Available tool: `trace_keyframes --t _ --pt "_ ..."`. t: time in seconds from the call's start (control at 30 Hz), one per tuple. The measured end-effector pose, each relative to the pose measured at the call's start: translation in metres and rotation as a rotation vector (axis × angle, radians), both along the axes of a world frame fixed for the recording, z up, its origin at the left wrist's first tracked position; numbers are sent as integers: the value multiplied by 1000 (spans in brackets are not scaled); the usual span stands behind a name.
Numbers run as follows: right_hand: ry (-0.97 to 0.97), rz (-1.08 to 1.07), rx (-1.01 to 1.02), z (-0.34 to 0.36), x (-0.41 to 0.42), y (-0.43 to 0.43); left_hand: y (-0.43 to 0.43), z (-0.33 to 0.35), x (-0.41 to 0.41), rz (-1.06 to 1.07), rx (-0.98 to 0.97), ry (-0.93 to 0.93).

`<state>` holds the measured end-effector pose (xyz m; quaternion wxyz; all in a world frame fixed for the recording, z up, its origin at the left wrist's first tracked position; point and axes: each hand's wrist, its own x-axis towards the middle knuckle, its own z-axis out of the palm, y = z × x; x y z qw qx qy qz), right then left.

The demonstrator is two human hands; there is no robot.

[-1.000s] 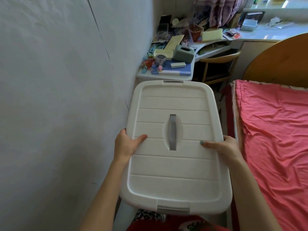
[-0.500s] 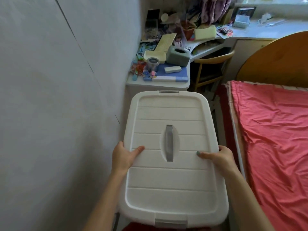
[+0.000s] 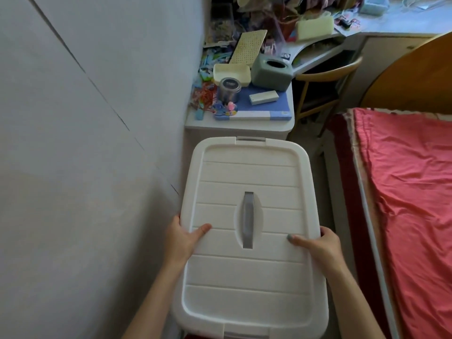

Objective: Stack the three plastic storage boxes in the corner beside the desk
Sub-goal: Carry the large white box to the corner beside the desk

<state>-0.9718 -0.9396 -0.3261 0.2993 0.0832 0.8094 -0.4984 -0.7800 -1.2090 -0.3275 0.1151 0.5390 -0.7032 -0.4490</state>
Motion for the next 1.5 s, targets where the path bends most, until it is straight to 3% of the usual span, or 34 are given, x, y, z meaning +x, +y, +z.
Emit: trace_keyframes --t 0.37,0.7,1.2,1.5 --pt "-14 6 69 -44 -27 -30 -23 -54 -29 19 65 -77" --pt "-76 85 176 -129 -61 -60 -40 -141 -53 75 146 -152" --pt "-115 252 367 -303 -102 -83 -60 -300 -96 31 305 -469" --pt "-152 371 464 -419 -107 -94 -82 -409 -104 61 419 -503"
